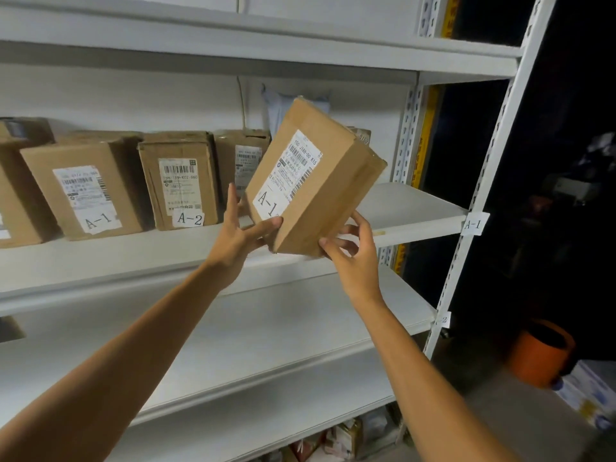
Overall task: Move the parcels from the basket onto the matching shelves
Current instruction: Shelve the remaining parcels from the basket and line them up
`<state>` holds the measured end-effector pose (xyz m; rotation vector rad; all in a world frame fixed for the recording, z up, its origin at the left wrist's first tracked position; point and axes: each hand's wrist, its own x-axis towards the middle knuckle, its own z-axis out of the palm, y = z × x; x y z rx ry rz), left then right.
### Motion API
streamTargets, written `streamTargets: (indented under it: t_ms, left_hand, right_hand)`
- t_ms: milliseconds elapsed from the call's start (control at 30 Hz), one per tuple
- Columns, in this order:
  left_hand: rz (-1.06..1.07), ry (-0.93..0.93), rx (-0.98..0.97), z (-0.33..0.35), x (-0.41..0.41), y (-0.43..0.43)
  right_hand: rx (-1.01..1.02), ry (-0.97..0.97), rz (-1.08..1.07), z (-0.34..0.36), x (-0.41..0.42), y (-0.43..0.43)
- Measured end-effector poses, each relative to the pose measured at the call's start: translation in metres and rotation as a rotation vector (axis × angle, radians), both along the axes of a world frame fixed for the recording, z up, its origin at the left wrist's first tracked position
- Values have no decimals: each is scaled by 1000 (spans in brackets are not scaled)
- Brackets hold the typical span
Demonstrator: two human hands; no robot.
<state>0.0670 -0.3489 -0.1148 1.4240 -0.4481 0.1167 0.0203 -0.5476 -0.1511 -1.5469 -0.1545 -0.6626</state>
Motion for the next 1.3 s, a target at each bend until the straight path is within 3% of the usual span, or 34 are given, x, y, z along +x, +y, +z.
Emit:
streamTargets:
  t_ms: [133,400,667,1033,1300]
  left_hand:
    - [95,-41,141,9,30,1]
    - [166,-99,171,-2,83,-5]
    - [223,-77,164,-8,109,-18]
    - [351,-165,329,-2,112,-12]
    - [599,-228,485,-19,103,0]
  right_hand:
    - [-95,-20,-75,12,29,-3]
    - [-143,-48,-193,17,67,0]
    - [-154,-27,-127,21,94,7]
    - [-85,57,83,12,133,-4]
    - [-187,54,150,10,166,9]
